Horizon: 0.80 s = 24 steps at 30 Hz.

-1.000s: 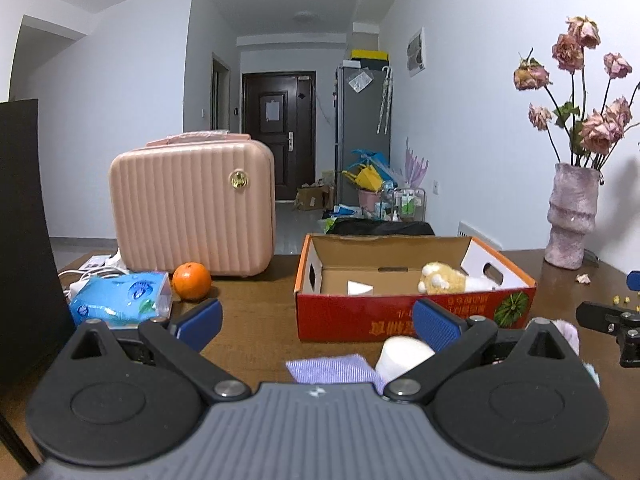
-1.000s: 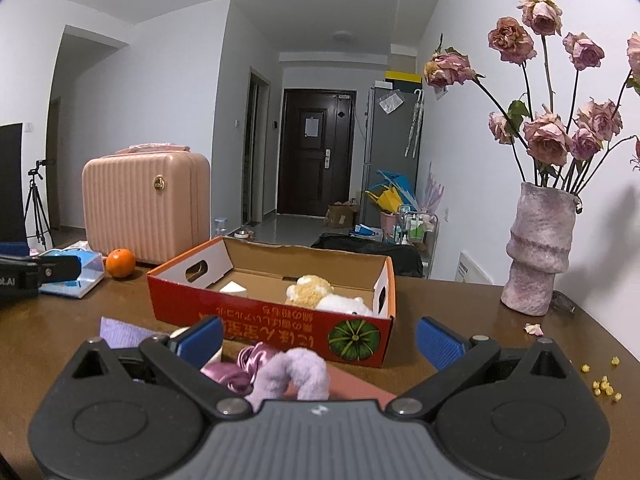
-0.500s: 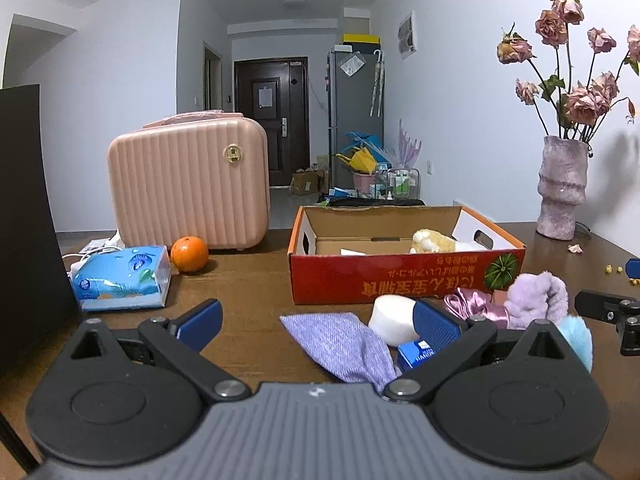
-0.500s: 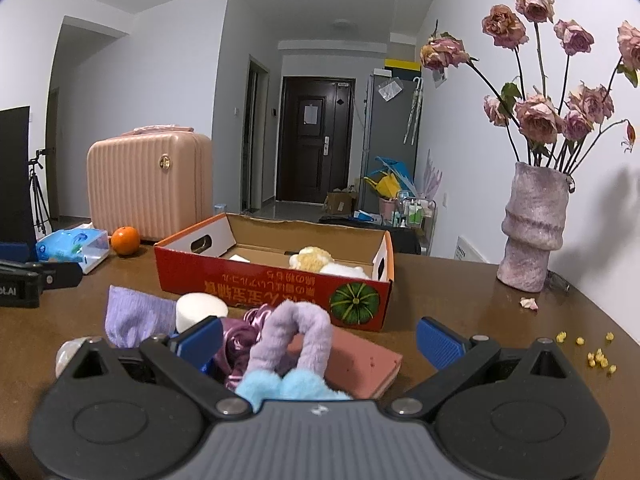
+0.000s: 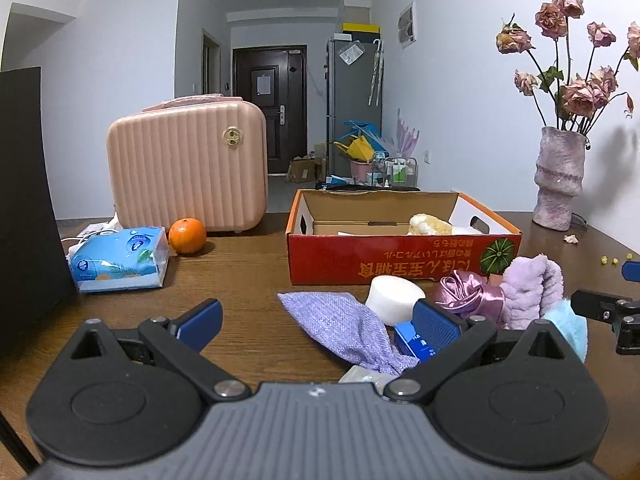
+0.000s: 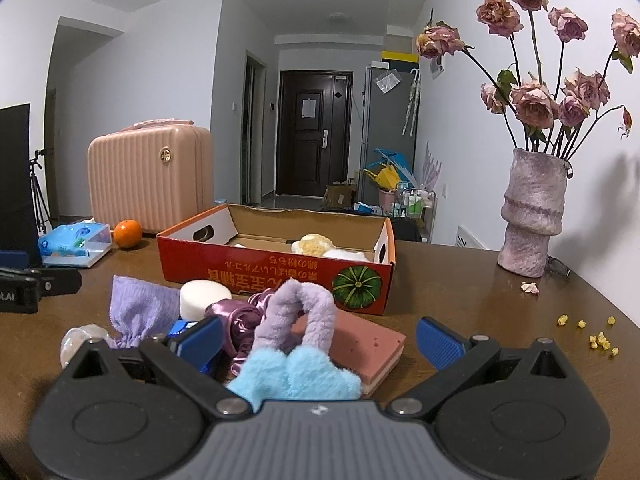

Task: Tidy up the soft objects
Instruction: 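Grasp the blue fluffy plush with right gripper while left tool approaches the iridescent bag, then lift the blue plush with right gripper while left gripper grasps the iridescent clear bag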

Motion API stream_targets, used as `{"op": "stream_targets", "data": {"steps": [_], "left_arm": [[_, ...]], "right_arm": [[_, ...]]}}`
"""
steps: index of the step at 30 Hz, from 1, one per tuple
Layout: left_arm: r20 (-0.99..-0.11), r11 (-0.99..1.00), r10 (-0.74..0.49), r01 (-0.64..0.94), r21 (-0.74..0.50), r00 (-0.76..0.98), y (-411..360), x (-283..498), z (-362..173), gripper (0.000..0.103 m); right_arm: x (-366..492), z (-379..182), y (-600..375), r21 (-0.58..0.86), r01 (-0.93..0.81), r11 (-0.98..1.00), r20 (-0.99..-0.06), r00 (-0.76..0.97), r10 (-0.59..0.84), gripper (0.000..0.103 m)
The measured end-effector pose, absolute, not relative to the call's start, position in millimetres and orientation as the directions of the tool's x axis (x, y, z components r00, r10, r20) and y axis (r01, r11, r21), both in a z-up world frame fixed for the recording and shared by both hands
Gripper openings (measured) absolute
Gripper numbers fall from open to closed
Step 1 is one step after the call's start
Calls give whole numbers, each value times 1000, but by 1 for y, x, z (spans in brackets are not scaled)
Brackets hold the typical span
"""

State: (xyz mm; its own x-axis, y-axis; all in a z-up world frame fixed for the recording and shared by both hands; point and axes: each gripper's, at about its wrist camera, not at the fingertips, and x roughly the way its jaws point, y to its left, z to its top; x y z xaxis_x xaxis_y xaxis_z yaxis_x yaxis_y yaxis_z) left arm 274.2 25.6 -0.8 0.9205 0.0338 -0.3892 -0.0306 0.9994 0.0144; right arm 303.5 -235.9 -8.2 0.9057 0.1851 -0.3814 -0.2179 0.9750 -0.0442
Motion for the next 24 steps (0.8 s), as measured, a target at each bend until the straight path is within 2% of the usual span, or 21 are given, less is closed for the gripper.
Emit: {"op": "stream_targets", "data": {"steps": [10, 15, 18, 22, 24], "left_arm": [[-425, 1000, 19, -15, 13, 905, 25, 280, -9, 103], [-444, 1000, 19, -14, 16, 896, 24, 281, -13, 103], [-457, 1000, 17, -12, 15, 890, 24, 283, -15, 103], [-471, 1000, 12, -5, 16, 882, 22, 284, -18, 103], [-475, 1000, 9, -1, 17, 880, 21, 284, -19, 103]], "right_arm": [[306, -15, -232, -37, -224, 974, -404, 894, 191, 103], [312, -24, -225, -54, -237, 970, -447, 874, 189, 103], [317, -33, -219, -69, -238, 969, -486, 856, 176, 100], [326, -44, -215, -76, -234, 969, -541, 826, 157, 90], [331, -49, -216, -66, -232, 970, -564, 811, 156, 89]]}}
